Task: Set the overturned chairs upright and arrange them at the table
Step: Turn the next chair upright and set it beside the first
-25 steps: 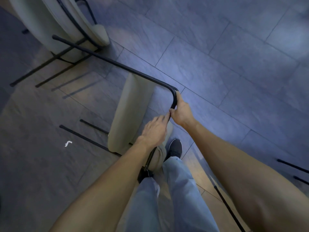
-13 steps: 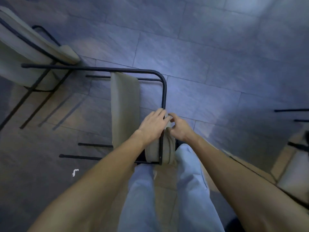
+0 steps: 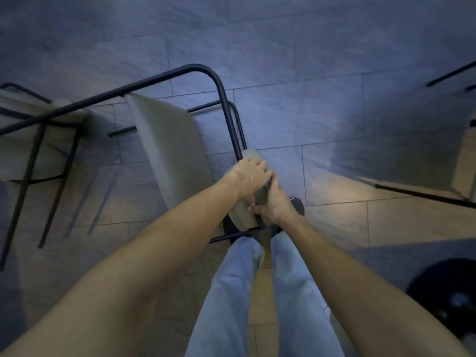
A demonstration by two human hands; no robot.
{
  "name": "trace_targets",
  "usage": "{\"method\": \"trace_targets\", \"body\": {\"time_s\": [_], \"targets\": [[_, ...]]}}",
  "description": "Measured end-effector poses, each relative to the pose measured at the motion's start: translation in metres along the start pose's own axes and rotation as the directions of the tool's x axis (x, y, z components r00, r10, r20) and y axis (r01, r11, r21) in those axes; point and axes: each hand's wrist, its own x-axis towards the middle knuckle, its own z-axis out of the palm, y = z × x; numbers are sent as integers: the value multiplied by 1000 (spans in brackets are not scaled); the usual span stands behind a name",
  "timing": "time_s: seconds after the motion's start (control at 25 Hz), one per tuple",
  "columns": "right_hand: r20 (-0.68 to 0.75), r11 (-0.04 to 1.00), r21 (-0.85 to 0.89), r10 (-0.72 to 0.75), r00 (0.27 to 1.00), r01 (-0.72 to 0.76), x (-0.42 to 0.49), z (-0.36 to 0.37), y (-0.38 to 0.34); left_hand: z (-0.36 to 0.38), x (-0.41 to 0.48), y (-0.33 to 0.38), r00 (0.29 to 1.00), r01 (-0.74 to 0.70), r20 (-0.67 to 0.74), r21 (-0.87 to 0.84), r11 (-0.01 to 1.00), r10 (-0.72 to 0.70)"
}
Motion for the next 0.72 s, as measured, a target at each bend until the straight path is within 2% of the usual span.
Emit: {"method": "trace_targets", "body": {"time_s": [0.16, 0.24, 0.4, 0.56, 0.72], "targets": [[11, 993, 118, 13, 1000, -15, -1, 6, 16, -6, 12, 16, 993, -98, 79, 113, 989, 90], [71, 978, 205, 27, 997, -41, 0, 4, 28, -15, 18, 22, 983, -120, 149, 102, 988, 104], [131, 971, 224, 53, 990, -82, -3, 4, 44, -21, 32, 29, 963, -150, 240, 103, 983, 122], [17, 972, 232, 27, 999, -30, -17, 10, 40, -17, 24, 39, 973, -85, 222, 73, 994, 67], [-49, 986, 168, 7, 999, 1, -36, 30, 21, 0, -6, 36, 981, 9, 194, 31, 999, -15]]}}
